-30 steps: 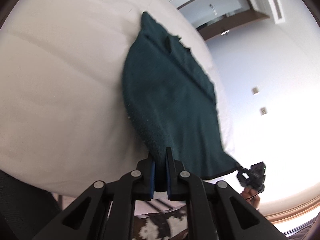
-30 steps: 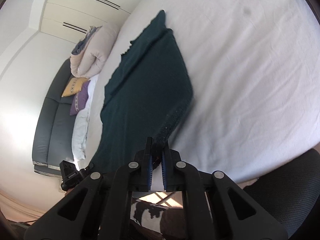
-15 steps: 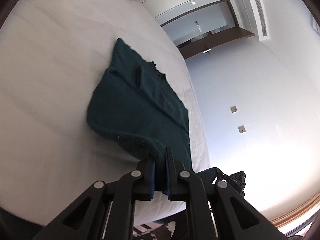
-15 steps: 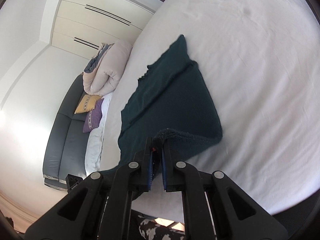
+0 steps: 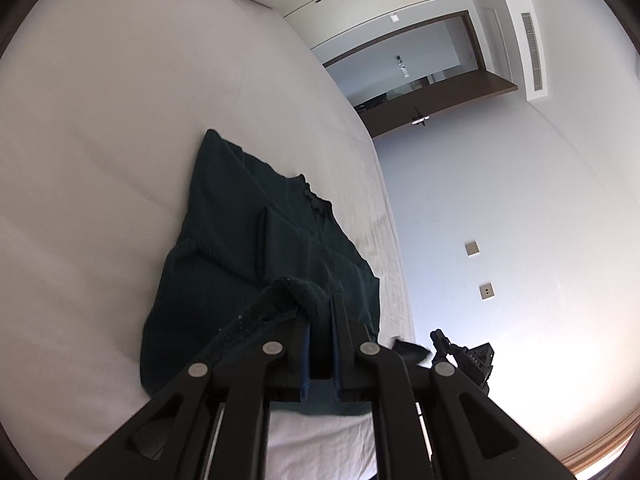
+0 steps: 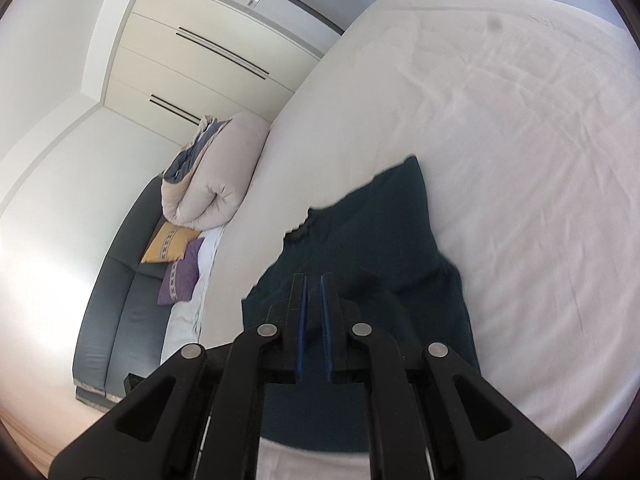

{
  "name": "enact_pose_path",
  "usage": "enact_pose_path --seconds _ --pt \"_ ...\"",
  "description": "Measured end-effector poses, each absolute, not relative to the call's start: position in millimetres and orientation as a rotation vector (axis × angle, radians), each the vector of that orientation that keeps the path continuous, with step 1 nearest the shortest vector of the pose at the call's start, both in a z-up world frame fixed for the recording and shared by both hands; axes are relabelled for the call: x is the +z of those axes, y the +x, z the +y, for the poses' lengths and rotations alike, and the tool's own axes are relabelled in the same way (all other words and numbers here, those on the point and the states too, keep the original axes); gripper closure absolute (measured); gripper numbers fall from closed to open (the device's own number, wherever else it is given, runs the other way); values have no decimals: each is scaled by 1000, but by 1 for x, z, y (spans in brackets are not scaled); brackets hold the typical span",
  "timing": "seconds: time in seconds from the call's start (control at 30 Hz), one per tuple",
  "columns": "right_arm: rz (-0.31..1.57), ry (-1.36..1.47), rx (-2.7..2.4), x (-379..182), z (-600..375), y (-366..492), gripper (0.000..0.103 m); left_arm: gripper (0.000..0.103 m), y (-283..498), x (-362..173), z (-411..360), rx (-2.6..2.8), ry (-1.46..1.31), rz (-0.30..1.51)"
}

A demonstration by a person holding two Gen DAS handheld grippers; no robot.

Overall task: Fold small clothes
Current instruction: 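Lift the hem with both tools and fold it toward the collar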

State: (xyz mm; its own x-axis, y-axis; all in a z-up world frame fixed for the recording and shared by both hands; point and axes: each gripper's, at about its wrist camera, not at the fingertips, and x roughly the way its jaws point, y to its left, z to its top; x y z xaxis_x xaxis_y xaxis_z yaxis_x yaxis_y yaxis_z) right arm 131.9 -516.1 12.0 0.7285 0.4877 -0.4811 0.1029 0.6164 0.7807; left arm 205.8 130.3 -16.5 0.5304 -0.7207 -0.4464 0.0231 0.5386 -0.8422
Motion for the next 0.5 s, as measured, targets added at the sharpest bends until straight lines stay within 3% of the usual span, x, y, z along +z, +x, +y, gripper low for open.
enact_pose_path --seconds 0.23,0.4,0.5 --pt "762 813 228 4 -513 199 96 96 267 -47 112 -495 -865 975" --pt "942 414 198 -11 -466 194 96 96 259 -79 108 -450 -828 1048" --pt "1010 312 214 -25 -456 188 95 96 251 -94 116 -431 -864 1062"
